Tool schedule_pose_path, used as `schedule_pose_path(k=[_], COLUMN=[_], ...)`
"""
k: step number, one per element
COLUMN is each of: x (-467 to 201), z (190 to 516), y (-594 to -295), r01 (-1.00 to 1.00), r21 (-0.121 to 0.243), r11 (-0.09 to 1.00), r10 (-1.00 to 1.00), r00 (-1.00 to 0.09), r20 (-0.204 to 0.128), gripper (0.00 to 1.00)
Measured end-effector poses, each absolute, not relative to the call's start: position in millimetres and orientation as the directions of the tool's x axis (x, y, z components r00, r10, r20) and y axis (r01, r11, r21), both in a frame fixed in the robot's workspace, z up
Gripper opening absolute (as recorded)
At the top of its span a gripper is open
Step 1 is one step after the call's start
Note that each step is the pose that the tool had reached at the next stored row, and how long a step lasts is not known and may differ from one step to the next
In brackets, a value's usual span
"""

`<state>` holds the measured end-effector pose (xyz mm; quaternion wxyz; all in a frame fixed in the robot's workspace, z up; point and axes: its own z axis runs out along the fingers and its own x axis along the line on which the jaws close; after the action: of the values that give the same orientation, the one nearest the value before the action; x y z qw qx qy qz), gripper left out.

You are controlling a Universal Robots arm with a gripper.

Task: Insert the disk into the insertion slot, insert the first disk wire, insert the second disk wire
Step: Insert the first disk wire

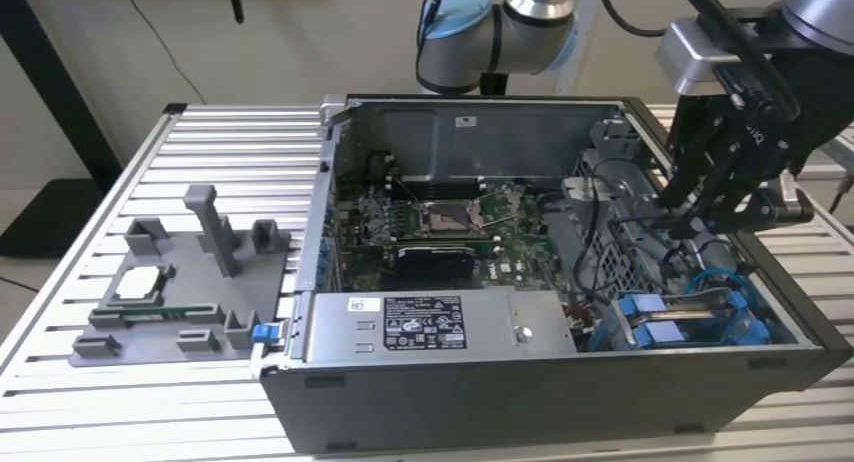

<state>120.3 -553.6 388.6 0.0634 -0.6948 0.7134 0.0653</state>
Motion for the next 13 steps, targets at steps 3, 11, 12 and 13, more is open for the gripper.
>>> schedule_pose_path(k=[3, 11, 12, 13], x=[120.3, 120.5, 120.5, 120.5], z=[387.6, 384.6, 383.9, 383.0], y=[-553.7, -559.7, -560.2, -560.3], r01=[-1.000, -1.000, -1.000, -1.000], r21=[0.006, 0.007, 0.007, 0.007], r11=[0.026, 0.026, 0.025, 0.025], r10=[-0.976, -0.971, -0.970, -0.970], r00=[-0.026, -0.026, -0.026, -0.026], r20=[-0.215, -0.239, -0.241, -0.242], gripper=[1.00, 1.00, 1.00, 1.00])
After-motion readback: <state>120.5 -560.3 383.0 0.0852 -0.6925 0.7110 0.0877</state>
